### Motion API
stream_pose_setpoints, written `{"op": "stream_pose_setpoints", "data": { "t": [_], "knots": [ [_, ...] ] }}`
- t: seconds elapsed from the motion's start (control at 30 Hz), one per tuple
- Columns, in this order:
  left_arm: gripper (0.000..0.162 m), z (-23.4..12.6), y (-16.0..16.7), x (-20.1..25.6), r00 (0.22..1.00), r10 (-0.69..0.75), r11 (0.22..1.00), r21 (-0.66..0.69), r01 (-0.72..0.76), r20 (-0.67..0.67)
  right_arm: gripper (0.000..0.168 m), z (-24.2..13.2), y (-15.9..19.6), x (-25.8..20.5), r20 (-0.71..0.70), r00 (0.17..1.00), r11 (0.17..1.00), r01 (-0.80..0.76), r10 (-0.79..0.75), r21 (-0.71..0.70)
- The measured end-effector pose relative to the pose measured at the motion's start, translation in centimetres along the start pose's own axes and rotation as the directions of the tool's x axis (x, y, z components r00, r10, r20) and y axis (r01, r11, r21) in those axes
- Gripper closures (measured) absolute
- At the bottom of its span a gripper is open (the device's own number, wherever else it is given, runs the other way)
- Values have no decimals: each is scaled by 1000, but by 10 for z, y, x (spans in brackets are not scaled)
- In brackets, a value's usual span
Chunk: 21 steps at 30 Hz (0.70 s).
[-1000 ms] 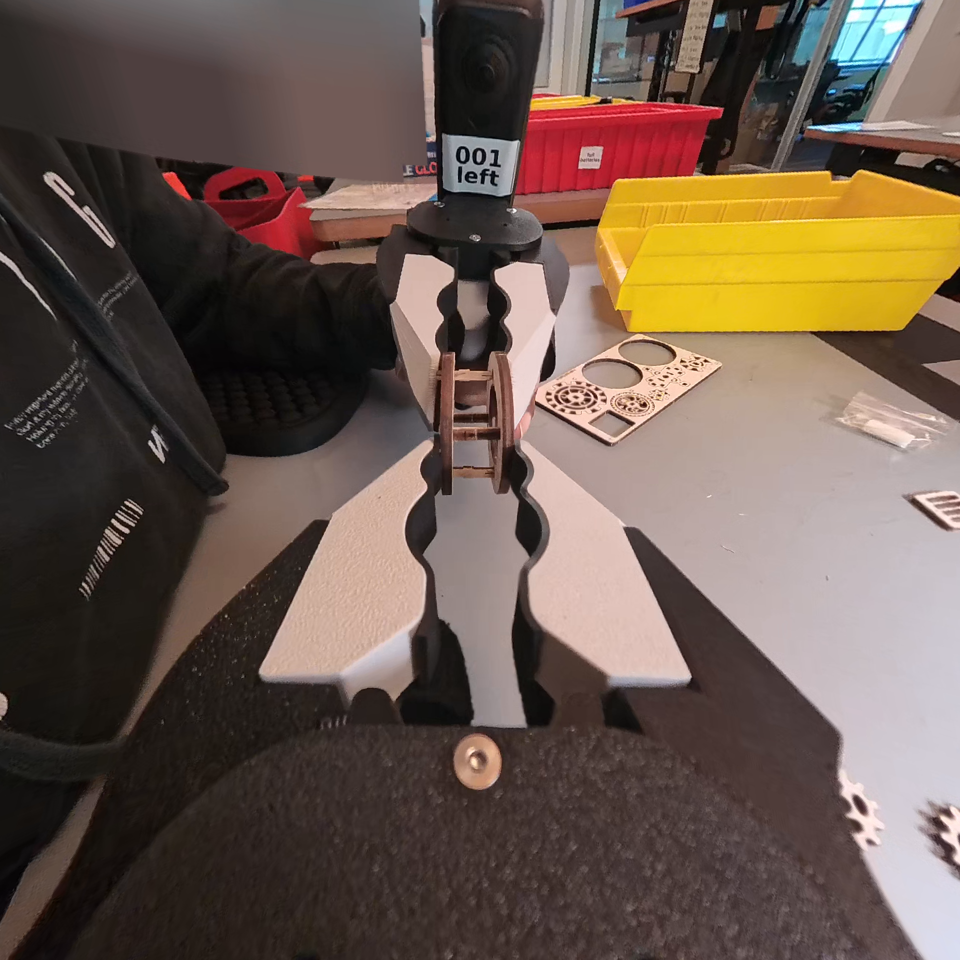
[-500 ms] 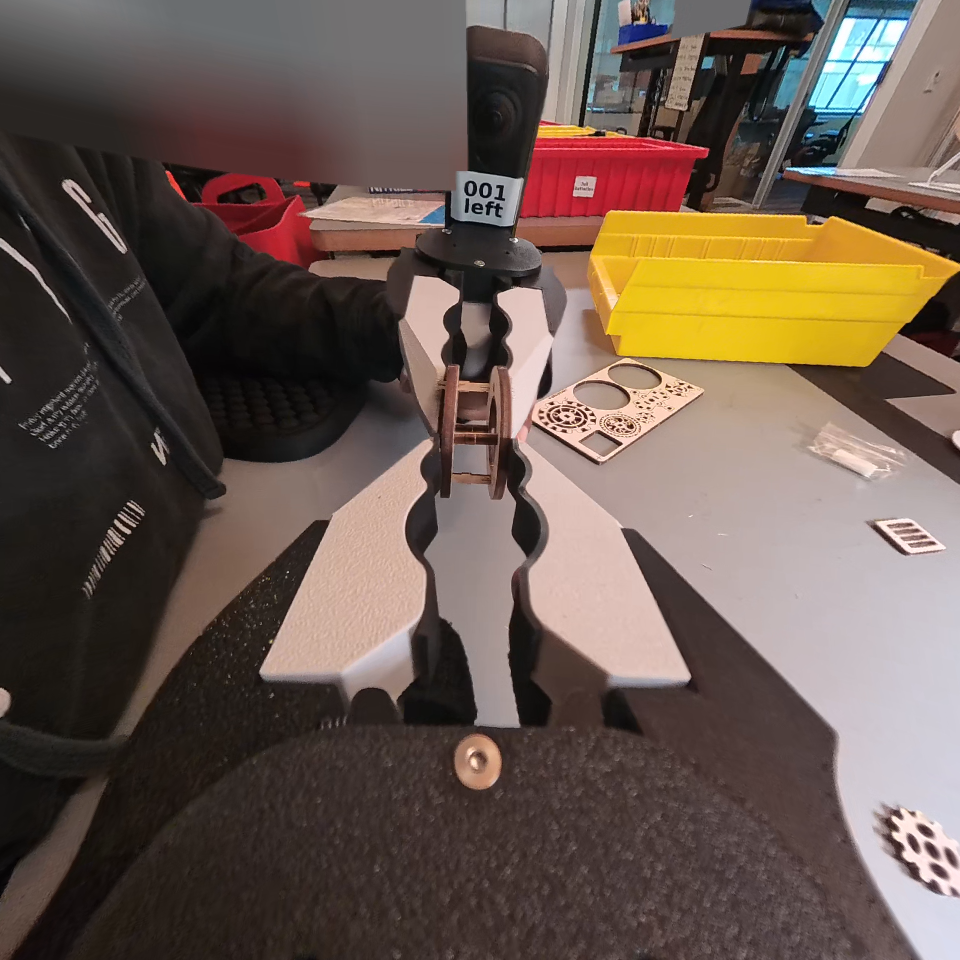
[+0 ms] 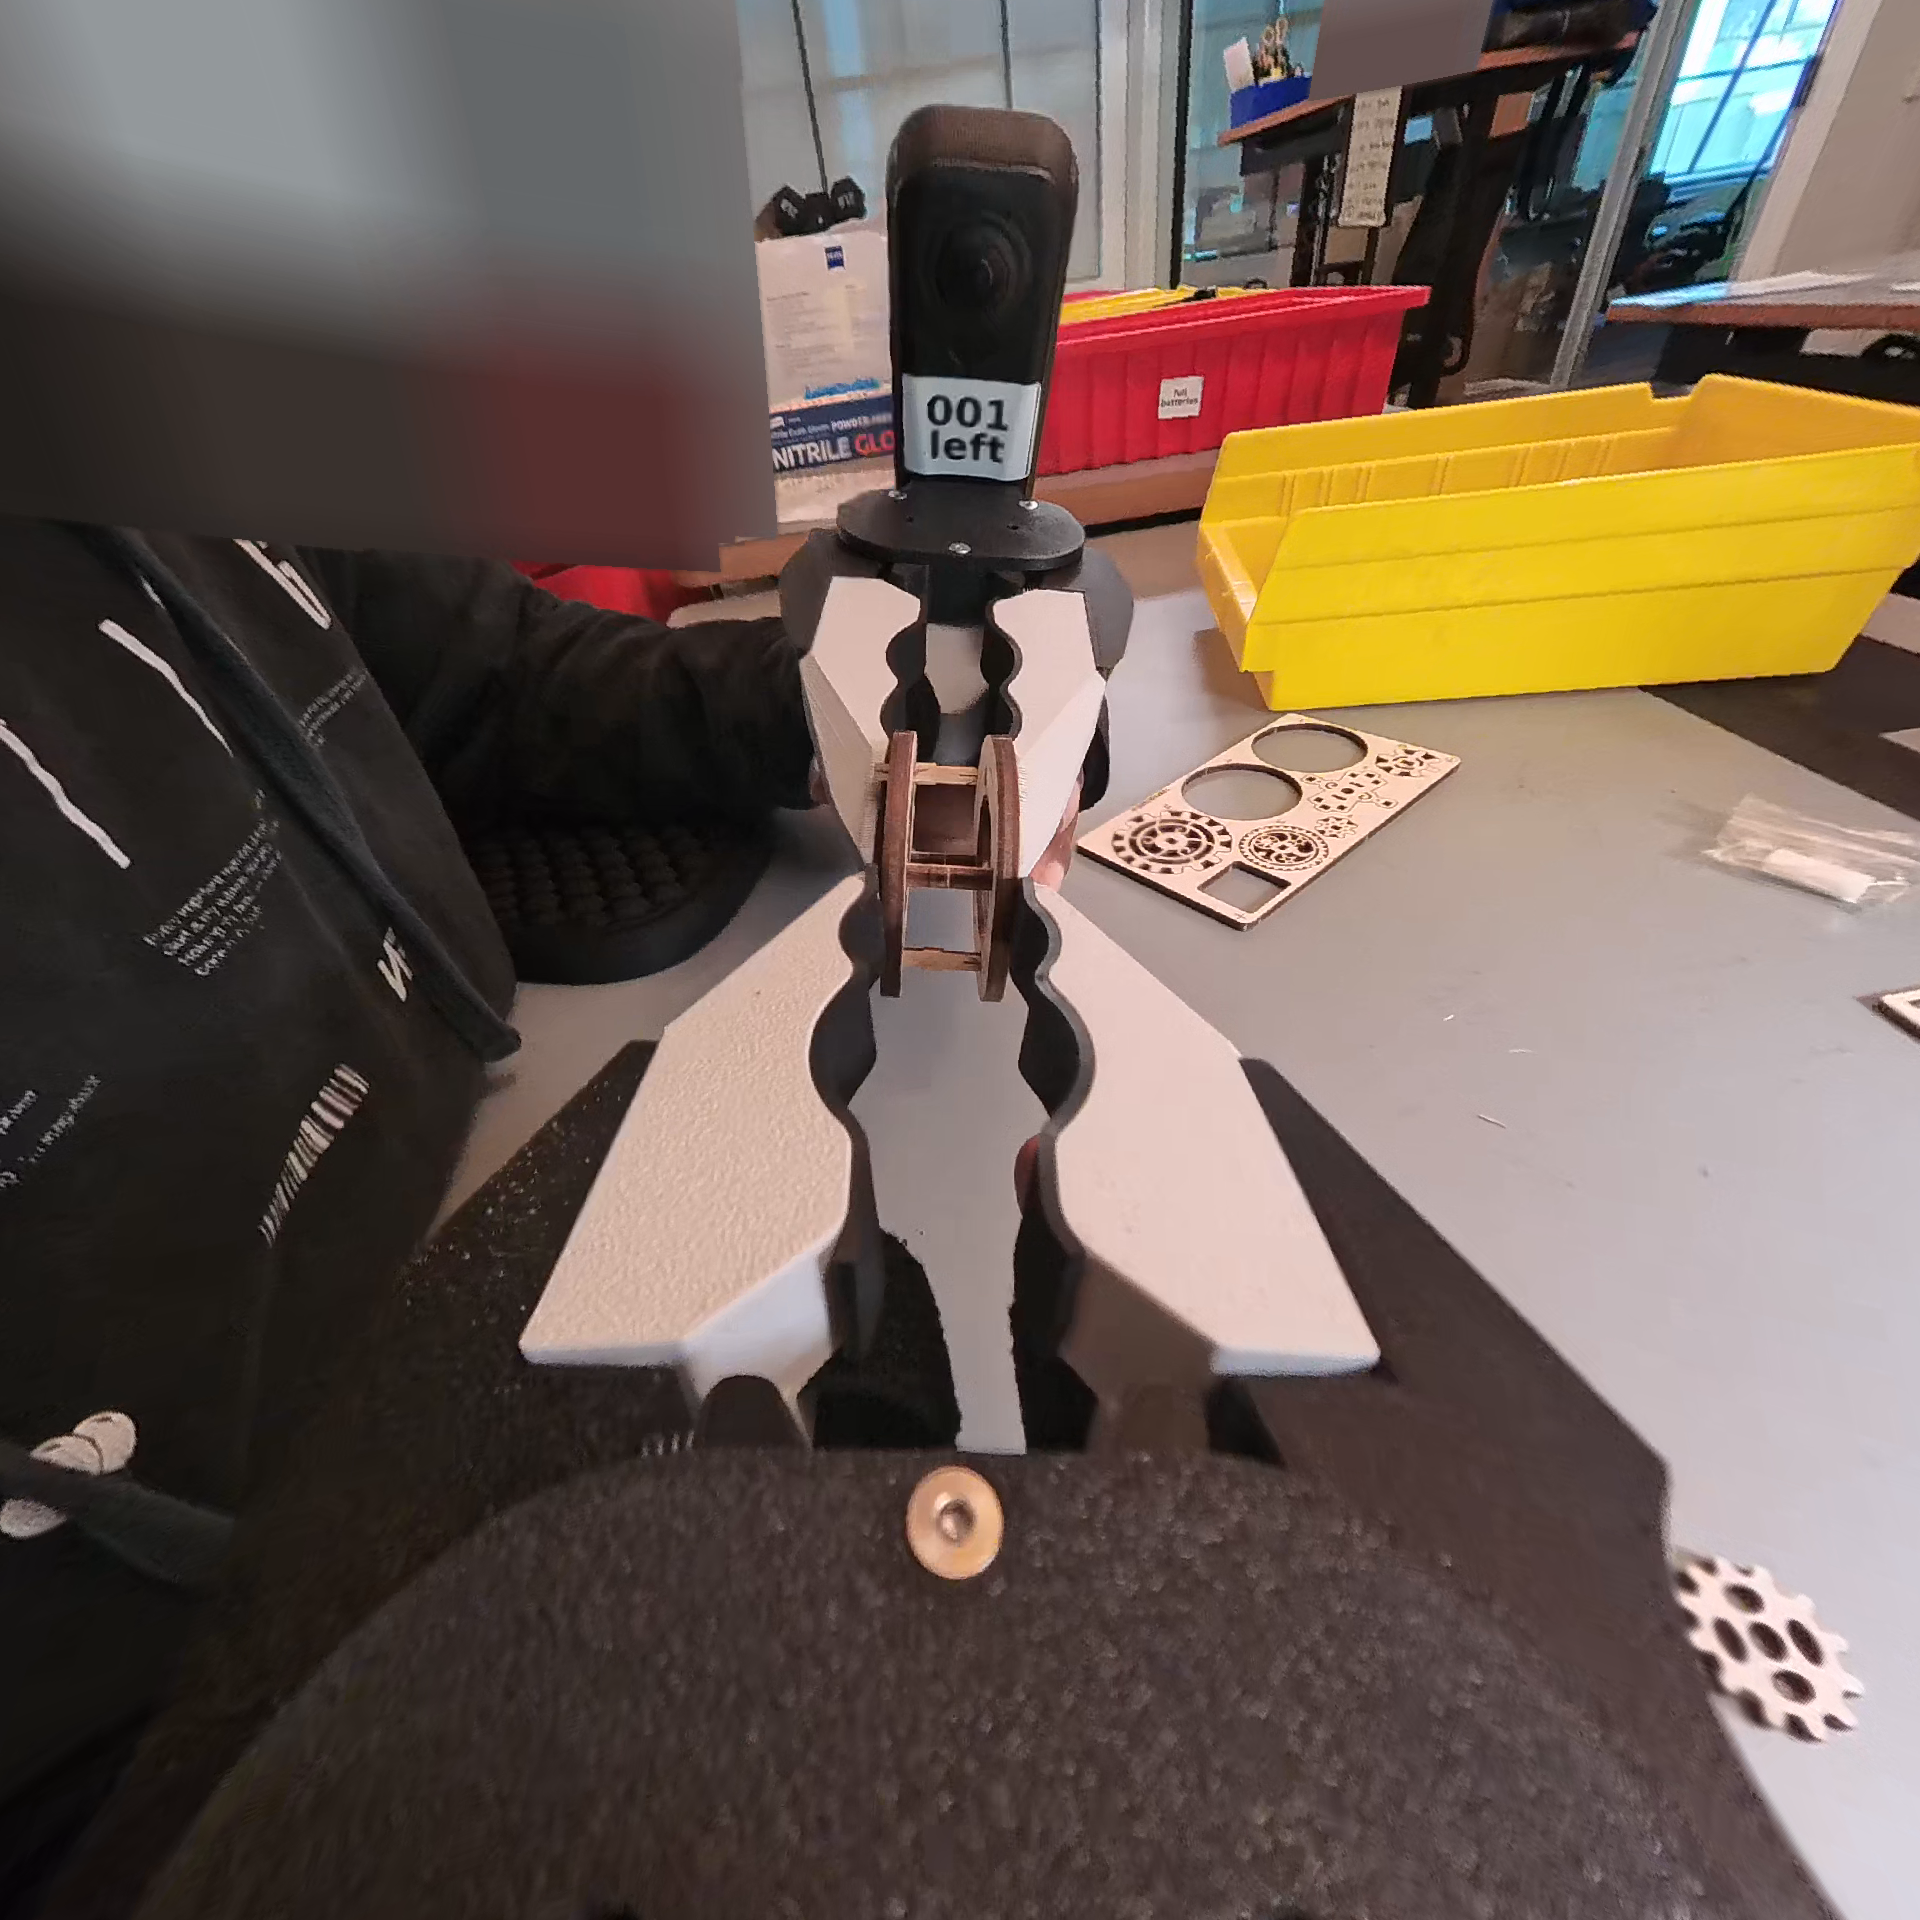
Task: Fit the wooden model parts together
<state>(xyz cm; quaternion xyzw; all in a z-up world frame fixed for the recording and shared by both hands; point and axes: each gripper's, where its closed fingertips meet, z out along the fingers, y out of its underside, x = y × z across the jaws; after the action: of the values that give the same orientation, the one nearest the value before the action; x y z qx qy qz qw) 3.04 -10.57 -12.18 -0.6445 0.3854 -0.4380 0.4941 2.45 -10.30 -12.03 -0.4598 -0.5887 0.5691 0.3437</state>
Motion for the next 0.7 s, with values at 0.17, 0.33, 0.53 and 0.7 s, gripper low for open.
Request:
{"op": "stream_pose_setpoints", "data": {
  "t": [0.17,0.33,0.53,0.7],
  "knots": [
    [139,0,-2,-2,1000,-20,1000,3,20,15,146,0,0,2,19,999,999,-36,35,35],
    [139,-1,-3,-3,999,-44,999,14,44,14,146,1,0,3,29,997,996,-72,71,55],
    [128,-5,-12,-5,998,-52,997,57,50,27,146,2,1,5,6,999,997,-46,46,66],
    [136,-4,-10,-4,999,-24,999,45,22,30,146,4,0,3,-18,1000,998,19,-18,64]
  ]
}}
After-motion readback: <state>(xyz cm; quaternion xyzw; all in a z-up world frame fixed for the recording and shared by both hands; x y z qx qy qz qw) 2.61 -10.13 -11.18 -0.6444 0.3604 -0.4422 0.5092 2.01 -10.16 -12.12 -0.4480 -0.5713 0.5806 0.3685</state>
